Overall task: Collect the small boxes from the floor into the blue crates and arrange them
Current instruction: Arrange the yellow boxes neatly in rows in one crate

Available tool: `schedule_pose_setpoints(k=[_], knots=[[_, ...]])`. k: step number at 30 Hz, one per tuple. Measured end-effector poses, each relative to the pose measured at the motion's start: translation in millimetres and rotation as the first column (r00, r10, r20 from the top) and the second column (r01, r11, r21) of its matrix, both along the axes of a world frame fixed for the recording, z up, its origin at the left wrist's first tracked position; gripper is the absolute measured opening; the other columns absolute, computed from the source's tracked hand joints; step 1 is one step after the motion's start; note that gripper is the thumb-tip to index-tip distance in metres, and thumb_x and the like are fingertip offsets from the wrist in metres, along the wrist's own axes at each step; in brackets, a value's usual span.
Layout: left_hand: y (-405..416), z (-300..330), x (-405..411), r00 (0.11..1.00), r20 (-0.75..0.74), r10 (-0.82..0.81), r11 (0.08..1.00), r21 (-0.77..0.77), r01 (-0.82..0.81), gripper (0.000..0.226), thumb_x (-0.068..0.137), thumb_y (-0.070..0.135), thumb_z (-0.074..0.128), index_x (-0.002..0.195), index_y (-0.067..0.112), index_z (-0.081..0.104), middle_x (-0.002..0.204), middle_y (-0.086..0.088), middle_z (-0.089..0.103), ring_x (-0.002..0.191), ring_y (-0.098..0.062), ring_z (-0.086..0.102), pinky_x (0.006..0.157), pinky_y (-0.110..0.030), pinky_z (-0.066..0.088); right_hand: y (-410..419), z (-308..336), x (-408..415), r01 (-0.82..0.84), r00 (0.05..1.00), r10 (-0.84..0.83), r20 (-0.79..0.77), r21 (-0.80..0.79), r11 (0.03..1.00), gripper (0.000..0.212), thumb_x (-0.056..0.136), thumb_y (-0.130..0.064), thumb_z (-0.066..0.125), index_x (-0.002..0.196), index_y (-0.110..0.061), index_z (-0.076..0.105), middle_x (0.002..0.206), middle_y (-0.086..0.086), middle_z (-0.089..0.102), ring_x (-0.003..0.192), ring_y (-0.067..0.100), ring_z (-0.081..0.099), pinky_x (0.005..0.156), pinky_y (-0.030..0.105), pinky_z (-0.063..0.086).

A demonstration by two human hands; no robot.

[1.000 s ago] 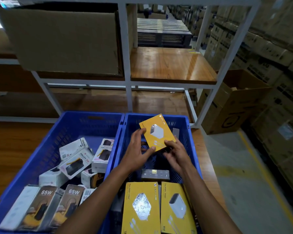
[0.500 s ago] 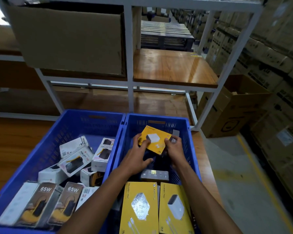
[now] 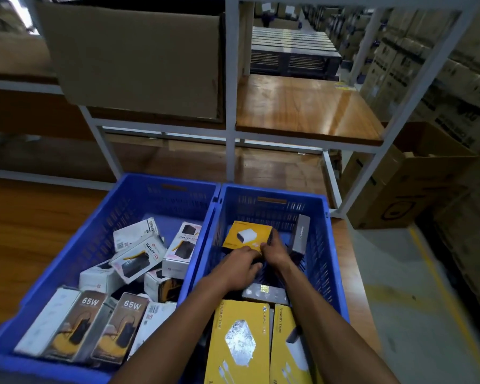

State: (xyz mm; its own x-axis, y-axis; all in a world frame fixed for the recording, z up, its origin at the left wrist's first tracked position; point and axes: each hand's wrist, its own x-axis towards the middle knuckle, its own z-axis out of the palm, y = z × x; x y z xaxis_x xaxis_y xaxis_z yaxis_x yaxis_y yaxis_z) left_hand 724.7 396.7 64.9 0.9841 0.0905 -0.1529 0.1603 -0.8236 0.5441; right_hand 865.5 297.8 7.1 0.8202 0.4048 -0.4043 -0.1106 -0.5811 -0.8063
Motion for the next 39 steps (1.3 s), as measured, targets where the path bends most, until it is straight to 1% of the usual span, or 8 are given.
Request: schedule_pose_setpoints(k=[5, 9, 11, 14, 22, 26, 31, 39], knots=[[-2.1, 4.6, 1.0, 1.000, 0.001, -0.001, 1.000, 0.005, 0.001, 0.031, 0.111, 0.037, 0.041, 0.101, 0.017, 0.064, 0.096, -0.004, 0.058, 0.096, -0.028, 0.057, 0.083, -0.042, 0.047, -6.9, 12.5, -1.0, -0.050, 0.993, 0.079, 0.087, -0.300, 0.953, 0.039, 0.084, -0.021, 0.076, 0.113, -0.011, 0.051, 0.110, 0.012, 0.060, 0.101, 0.029, 0.060, 0.073, 0.034, 0.045], [-1.8, 5.8, 0.9, 1.000, -0.007, -0.005, 1.000, 0.013, 0.005, 0.038, 0.112, 0.036, 0.039, 0.088, 0.015, 0.058, 0.091, -0.012, 0.063, 0.089, -0.032, 0.058, 0.077, -0.043, 0.046, -6.9, 28.7, -8.2, -0.214, 0.968, 0.251, 0.020, -0.456, 0.864, 0.032, 0.093, -0.014, 0.065, 0.074, -0.018, 0.040, 0.078, 0.005, 0.043, 0.070, 0.024, 0.044, 0.060, 0.031, 0.032], [-1.8, 5.4, 0.0, 1.000, -0.013, -0.007, 1.000, 0.001, 0.007, 0.038, 0.112, 0.037, 0.039, 0.090, 0.015, 0.060, 0.095, -0.013, 0.066, 0.090, -0.031, 0.060, 0.078, -0.043, 0.048, -8.4, 31.0, -6.8, -0.225, 0.966, 0.256, 0.023, -0.402, 0.887, 0.009, 0.093, -0.013, 0.068, 0.101, -0.013, 0.064, 0.102, 0.009, 0.062, 0.097, 0.031, 0.060, 0.076, 0.030, 0.043], [-2.2, 6.7, -0.8, 1.000, -0.020, 0.009, 1.000, -0.015, -0.009, 0.038, 0.112, 0.040, 0.039, 0.090, 0.016, 0.059, 0.098, -0.012, 0.065, 0.092, -0.029, 0.060, 0.080, -0.043, 0.048, -10.0, 26.1, -5.6, -0.191, 0.980, 0.201, 0.012, -0.254, 0.948, 0.057, 0.089, -0.009, 0.072, 0.143, -0.010, 0.052, 0.138, 0.012, 0.061, 0.119, 0.028, 0.061, 0.092, 0.033, 0.050], [-2.2, 9.6, -0.9, 1.000, -0.001, 0.013, 1.000, -0.021, -0.013, 0.044, 0.112, 0.040, 0.037, 0.094, 0.010, 0.063, 0.093, -0.011, 0.063, 0.088, -0.028, 0.059, 0.081, -0.047, 0.050, -21.6, 34.1, -14.6, -0.301, 0.953, 0.295, -0.067, -0.094, 0.949, 0.066, 0.096, 0.004, 0.057, 0.156, -0.011, 0.036, 0.147, 0.004, 0.051, 0.125, 0.022, 0.053, 0.095, 0.032, 0.045], [-4.0, 12.0, -0.7, 0.999, 0.023, 0.025, 0.999, -0.045, -0.024, 0.043, 0.112, 0.040, 0.038, 0.091, 0.011, 0.061, 0.090, -0.008, 0.061, 0.086, -0.025, 0.058, 0.080, -0.046, 0.049, -25.4, 51.5, -16.5, -0.122, 0.954, 0.171, 0.247, -0.201, 0.972, 0.049, 0.093, -0.011, 0.067, 0.140, -0.012, 0.056, 0.132, 0.011, 0.066, 0.117, 0.028, 0.063, 0.091, 0.033, 0.049], [-5.7, 18.7, -0.2, 0.999, 0.042, 0.021, 0.998, -0.066, -0.018, 0.045, 0.112, 0.039, 0.038, 0.091, 0.007, 0.063, 0.090, -0.010, 0.063, 0.085, -0.026, 0.058, 0.079, -0.043, 0.048, -45.7, 77.0, -25.4, 0.226, 0.699, 0.092, 0.709, -0.341, 0.912, 0.043, 0.089, -0.019, 0.069, 0.129, -0.022, 0.053, 0.129, 0.005, 0.053, 0.114, 0.028, 0.052, 0.088, 0.045, 0.054], [-5.7, 20.0, -2.4, 0.999, 0.039, 0.015, 0.996, -0.086, -0.011, 0.042, 0.113, 0.038, 0.040, 0.098, 0.007, 0.065, 0.094, -0.012, 0.062, 0.089, -0.027, 0.058, 0.082, -0.046, 0.049, -60.4, 76.3, -22.5, 0.232, 0.887, -0.078, 0.456, -0.291, 0.928, 0.076, 0.092, -0.019, 0.070, 0.151, -0.023, 0.022, 0.130, 0.017, 0.052, 0.107, 0.039, 0.065, 0.085, 0.053, 0.059]])
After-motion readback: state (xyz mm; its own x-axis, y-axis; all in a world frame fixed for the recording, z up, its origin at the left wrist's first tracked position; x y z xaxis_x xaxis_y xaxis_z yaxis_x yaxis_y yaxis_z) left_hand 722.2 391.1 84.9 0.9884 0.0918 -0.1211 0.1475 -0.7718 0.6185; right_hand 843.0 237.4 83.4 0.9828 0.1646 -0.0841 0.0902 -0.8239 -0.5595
